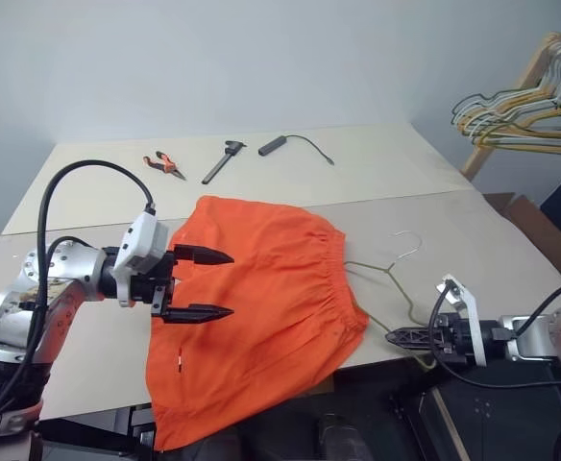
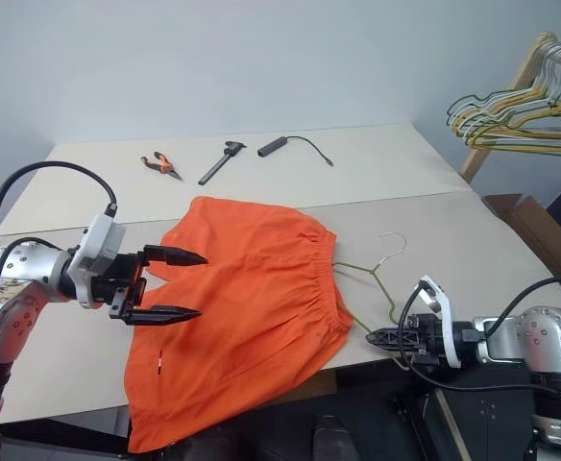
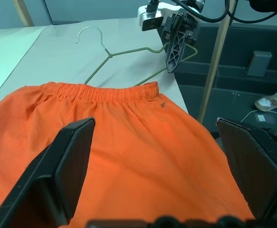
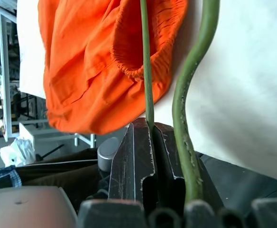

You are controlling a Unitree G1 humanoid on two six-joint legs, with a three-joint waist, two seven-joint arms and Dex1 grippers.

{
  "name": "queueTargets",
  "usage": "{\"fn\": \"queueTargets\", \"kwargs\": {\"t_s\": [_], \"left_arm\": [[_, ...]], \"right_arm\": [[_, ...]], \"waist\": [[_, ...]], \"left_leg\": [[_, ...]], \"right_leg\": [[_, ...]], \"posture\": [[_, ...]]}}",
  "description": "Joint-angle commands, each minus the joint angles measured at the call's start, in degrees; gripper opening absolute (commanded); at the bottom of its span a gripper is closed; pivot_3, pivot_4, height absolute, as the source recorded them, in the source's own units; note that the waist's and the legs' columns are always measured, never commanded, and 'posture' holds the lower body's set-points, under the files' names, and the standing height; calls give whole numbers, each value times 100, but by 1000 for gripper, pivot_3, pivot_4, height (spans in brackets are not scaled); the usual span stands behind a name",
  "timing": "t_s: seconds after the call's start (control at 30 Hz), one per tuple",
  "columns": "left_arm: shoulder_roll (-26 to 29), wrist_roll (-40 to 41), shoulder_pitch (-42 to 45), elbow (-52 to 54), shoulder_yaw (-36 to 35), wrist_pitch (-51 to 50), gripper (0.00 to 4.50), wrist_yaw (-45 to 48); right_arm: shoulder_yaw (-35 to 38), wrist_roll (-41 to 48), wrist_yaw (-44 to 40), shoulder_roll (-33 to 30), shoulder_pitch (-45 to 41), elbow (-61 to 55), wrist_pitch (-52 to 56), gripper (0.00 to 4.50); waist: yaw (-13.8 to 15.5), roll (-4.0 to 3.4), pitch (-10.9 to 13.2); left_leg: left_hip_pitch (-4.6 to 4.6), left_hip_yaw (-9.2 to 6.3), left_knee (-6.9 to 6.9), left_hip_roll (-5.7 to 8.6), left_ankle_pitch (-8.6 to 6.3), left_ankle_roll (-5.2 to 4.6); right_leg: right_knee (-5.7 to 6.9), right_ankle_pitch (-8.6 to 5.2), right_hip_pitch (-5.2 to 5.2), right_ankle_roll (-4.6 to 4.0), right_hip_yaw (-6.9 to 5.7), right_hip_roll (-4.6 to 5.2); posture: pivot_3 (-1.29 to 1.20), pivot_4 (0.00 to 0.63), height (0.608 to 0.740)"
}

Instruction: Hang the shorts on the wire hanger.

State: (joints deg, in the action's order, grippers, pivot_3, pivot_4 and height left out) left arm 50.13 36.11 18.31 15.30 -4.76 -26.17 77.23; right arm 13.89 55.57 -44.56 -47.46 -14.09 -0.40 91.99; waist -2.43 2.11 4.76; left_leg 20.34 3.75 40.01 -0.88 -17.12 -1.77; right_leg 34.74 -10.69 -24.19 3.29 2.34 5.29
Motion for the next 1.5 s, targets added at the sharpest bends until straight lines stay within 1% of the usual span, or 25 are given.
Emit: {"fn": "queueTargets", "kwargs": {"t_s": [0.03, 0.17, 0.27, 0.43, 0.5, 0.63, 0.77, 0.87, 1.03, 1.13, 1.27, 1.43, 1.5], "left_arm": [[56, 2, 35, 84, -85, 133, 4454, 37], [59, 21, -16, 131, -123, 132, 4454, 17], [69, 18, -29, 123, -131, 133, 4454, 21], [67, 14, -76, 174, -123, 128, 4454, 0], [85, 28, -81, 183, -145, 115, 4454, 0], [120, 18, -94, 176, -184, 122, 4454, 1], [112, 39, -122, 221, -164, 99, 4454, -9], [91, 43, -118, 234, -139, 90, 4454, -24], [79, 45, -88, 224, -107, 78, 4454, -10], [85, 48, -58, 213, -97, 69, 4454, 5], [77, 43, -26, 194, -70, 68, 4454, 24], [25, 12, 51, 179, 35, 76, 4454, 18], [27, 20, 74, 175, 48, 69, 4454, 26]], "right_arm": [[-32, 50, -391, -410, 198, -150, -141, 0], [137, -152, -469, -621, 214, 266, -342, 0], [247, -172, -556, -775, 225, 349, -461, 0], [303, -104, -606, -804, 70, 273, -512, 0], [479, 139, -862, -942, 294, 18, -423, 0], [551, 282, -1328, -1401, 1142, -785, -576, 0], [749, 437, -1651, -1640, 1586, -1194, -682, 0], [635, 90, -1521, -1737, 1877, -1176, -883, 0], [990, -120, -1685, -1911, 2138, -733, -1171, 0], [1164, -282, -1778, -2124, 2313, -526, -1294, 0], [1240, -335, -1825, -2140, 2102, -237, -1431, 0], [591, -579, -1344, -1742, 1175, 124, -1415, 0], [426, -668, -1281, -1608, 914, 264, -1433, 0]], "waist": [[15, 0, 0], [9, 1, 0], [11, 0, -1], [1, 0, -1], [13, -1, -1], [125, 0, 0], [145, 0, 0], [145, 1, 0], [148, 1, 1], [145, 0, 1], [135, 1, 1], [70, 2, 0], [65, 2, 0]], "left_leg": [[0, 0, -1, 0, 0, 0], [-2, 1, 0, -1, 0, 0], [-3, 2, 0, 0, 0, 0], [-3, -1, -1, -1, 0, 0], [-2, -3, -1, -1, 0, 0], [3, -10, -4, -3, -3, -4], [-1, -12, -1, -3, -3, -4], [-6, -10, -1, -4, -3, -4], [-5, -7, -1, -2, -3, -4], [-5, -6, -2, -3, -3, -4], [-6, -3, -2, -3, -3, -4], [-10, -3, -2, -4, -3, -3], [-8, -2, -2, -2, -3, -3]], "right_leg": [[0, -1, 0, 1, 0, 1], [-1, -2, 2, 3, -1, 0], [1, -8, 2, 13, 2, 0], [1, -13, 0, 21, 3, -1], [1, -12, -1, 19, 2, -1], [-1, -14, -4, 16, -1, 0], [-2, -22, -3, 30, 3, 2], [1, -25, 0, 24, 3, 1], [0, -28, -2, 20, 5, 2], [0, -28, -3, 19, 5, 1], [0, -36, 0, 6, 3, 0], [1, -41, 2, -5, 8, -2], [0, -40, 1, -3, 7, -1]], "posture": [[-20, 36, 740], [-11, 38, 740], [-11, 39, 740], [-6, 43, 740], [-2, 43, 740], [1, 49, 740], [-11, 55, 740], [-16, 58, 740], [-20, 62, 740], [-23, 62, 740], [-37, 60, 740], [-38, 54, 740], [-33, 51, 740]]}}
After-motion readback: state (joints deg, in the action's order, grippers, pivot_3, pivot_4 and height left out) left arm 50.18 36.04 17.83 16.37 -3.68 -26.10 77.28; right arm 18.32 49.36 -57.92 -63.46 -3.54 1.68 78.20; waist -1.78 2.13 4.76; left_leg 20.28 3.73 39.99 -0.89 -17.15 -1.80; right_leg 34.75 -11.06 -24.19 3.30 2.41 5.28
